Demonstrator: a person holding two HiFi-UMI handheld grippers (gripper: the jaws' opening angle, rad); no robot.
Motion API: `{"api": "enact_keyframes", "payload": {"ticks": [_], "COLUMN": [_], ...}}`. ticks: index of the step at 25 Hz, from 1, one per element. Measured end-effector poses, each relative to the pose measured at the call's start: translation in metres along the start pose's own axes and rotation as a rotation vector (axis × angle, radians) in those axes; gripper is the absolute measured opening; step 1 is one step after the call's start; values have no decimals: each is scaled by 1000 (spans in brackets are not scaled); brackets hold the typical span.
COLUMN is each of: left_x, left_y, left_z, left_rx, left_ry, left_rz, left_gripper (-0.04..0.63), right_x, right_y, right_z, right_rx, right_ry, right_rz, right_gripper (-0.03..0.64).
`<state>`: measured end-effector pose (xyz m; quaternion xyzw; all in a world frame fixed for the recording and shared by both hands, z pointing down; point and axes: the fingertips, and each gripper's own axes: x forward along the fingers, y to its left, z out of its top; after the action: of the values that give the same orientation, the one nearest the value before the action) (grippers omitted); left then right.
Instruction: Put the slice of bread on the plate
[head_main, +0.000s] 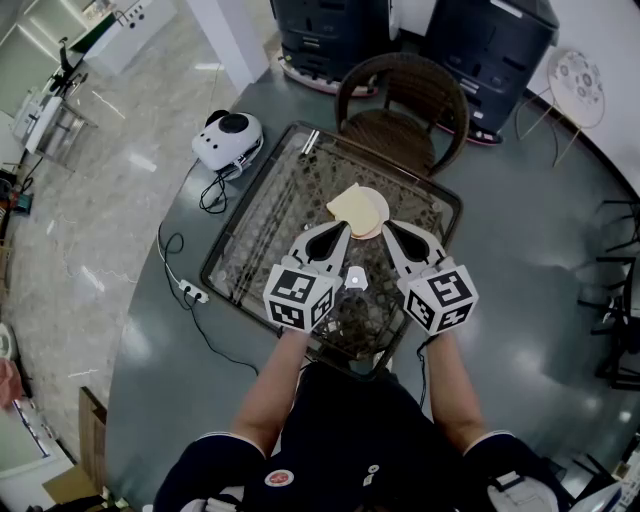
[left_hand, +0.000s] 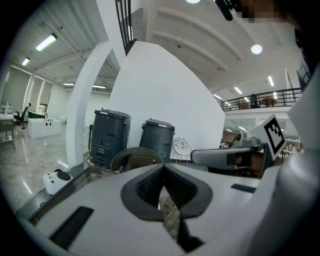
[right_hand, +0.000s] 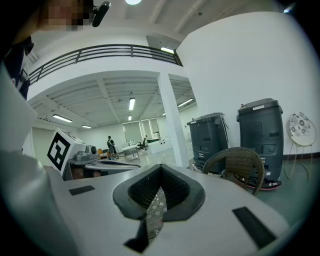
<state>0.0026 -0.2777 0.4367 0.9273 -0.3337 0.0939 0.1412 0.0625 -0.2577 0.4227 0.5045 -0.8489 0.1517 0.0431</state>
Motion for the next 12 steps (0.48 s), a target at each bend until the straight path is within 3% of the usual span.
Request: {"api": "enact_keyframes", "payload": {"ticks": [12], "left_x": [1], "left_y": [-2], "left_z": [2], "left_rx": [-8], "left_ry": [7], "left_rz": [-1], "left_gripper": [8], "right_x": [-1], "right_y": [-2], "right_z": [6], "right_rx": [-8], "right_ry": [-2], "right_rz": [0], "right_gripper": [6]}}
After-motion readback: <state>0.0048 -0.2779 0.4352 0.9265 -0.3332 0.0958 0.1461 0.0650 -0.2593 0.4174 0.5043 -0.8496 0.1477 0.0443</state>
